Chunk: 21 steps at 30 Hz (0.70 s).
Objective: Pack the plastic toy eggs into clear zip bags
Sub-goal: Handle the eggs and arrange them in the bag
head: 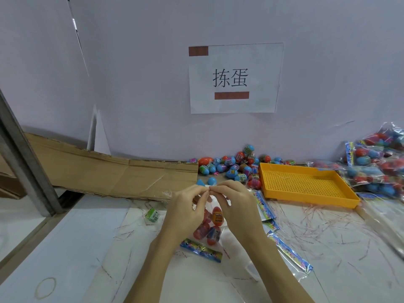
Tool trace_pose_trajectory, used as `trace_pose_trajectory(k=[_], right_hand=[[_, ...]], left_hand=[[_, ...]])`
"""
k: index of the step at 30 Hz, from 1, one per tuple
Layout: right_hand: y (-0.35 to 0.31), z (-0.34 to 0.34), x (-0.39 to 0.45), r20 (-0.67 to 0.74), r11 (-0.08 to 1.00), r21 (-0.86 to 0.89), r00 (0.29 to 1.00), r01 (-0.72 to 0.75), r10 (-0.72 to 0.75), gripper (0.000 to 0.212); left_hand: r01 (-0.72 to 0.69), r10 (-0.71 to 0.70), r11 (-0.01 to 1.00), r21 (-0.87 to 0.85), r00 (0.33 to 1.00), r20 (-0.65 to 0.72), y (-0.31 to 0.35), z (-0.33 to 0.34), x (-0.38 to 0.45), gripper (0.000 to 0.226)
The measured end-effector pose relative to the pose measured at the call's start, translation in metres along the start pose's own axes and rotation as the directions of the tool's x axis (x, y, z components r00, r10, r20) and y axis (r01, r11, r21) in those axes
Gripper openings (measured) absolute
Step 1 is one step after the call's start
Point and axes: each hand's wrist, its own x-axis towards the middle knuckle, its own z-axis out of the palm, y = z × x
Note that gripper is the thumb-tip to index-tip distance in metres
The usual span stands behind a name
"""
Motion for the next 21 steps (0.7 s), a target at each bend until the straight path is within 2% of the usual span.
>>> trace_pose_trajectory(k=[5, 9, 14, 16, 18, 21], right_hand=[[0.001, 0.001, 0.000, 0.018, 1.000, -0.007, 1.000, -0.013, 0.013, 0.009], [0.001, 0.002, 0.000, 0.023, 0.982, 0.098, 0.987, -0.159, 0.158, 0.007], [0.003, -0.002, 0.004, -0.005, 0.954, 0.123, 0.961, -0.273, 0.276, 0.019], [0.012, -0.011, 0.008, -0.048, 0.934, 0.140, 0.940, -0.329, 0.338, 0.025], [0.028, -0.023, 0.010, -0.101, 0.898, 0.157, 0.898, -0.411, 0.429, 0.023], [0.057, -0.044, 0.008, -0.242, 0.856, 0.123, 0.821, -0.502, 0.516, 0.006]], left_hand=[[-0.017, 0.017, 1.000, 0.025, 1.000, 0.020, 0.002, 0.001, -0.002, 0.017], [-0.011, 0.010, 0.999, 0.051, 1.000, 0.015, 0.001, 0.004, -0.002, 0.016], [0.033, -0.033, 0.999, 0.031, 0.999, 0.006, -0.004, 0.004, -0.001, 0.010], [0.102, -0.102, 0.995, -0.010, 0.993, -0.053, -0.008, 0.000, 0.002, 0.011], [0.202, -0.211, 0.977, -0.068, 0.960, -0.184, -0.013, -0.006, 0.004, 0.013], [0.302, -0.347, 0.938, -0.171, 0.829, -0.438, -0.021, -0.014, 0.007, 0.016]])
